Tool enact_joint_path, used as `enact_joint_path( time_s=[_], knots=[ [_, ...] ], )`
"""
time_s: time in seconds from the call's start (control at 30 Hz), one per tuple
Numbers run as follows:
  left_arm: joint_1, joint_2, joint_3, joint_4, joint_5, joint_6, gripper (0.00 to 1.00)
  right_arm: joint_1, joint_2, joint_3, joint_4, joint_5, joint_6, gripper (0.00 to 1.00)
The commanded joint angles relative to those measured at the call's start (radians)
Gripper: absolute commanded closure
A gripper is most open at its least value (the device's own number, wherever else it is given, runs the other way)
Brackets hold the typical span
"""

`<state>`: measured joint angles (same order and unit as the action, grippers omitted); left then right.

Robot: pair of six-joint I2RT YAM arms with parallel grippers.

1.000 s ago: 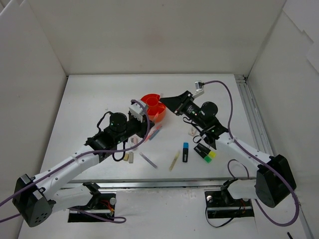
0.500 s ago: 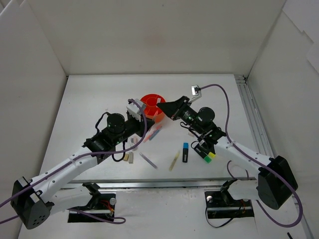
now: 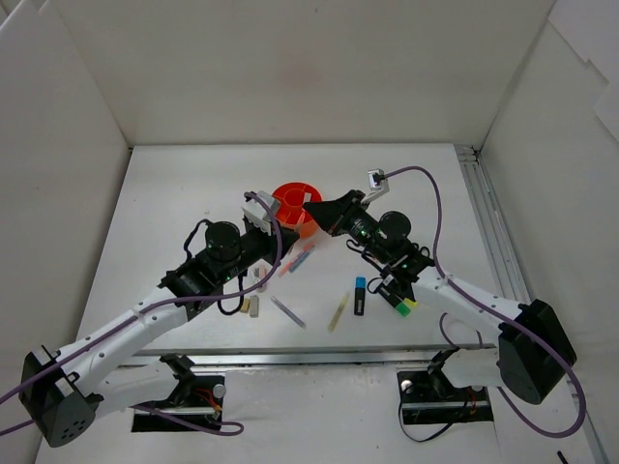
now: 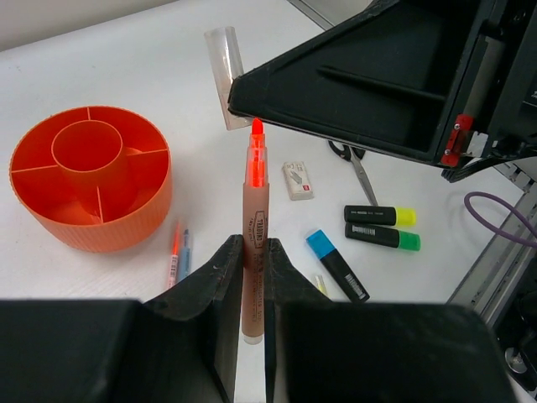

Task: Sort the stationery into containers
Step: Close the pen cap on the pen.

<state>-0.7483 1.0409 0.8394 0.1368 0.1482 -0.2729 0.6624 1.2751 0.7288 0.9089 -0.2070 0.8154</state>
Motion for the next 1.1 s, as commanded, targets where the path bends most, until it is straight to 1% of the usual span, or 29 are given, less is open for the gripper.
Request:
enact_joint_path(
  time_s=[0.0,0.63,1.07],
  knots=[
    [-0.006,-0.027,0.009,0.084,-0.016,-0.015,1.0,0.006,-0.04,0.009,0.099,0.043,-0.03,1.0],
    [-0.006,0.013,0.013,0.08,-0.016,-0.022,1.0,0.009,-0.019,0.041,0.097,0.037,-0.05,1.0],
    [-0.006,0.004,0.012,0.07,-0.035,-0.017,1.0,0.025,0.012,0.061,0.1,0.0,-0.047,1.0]
  ],
)
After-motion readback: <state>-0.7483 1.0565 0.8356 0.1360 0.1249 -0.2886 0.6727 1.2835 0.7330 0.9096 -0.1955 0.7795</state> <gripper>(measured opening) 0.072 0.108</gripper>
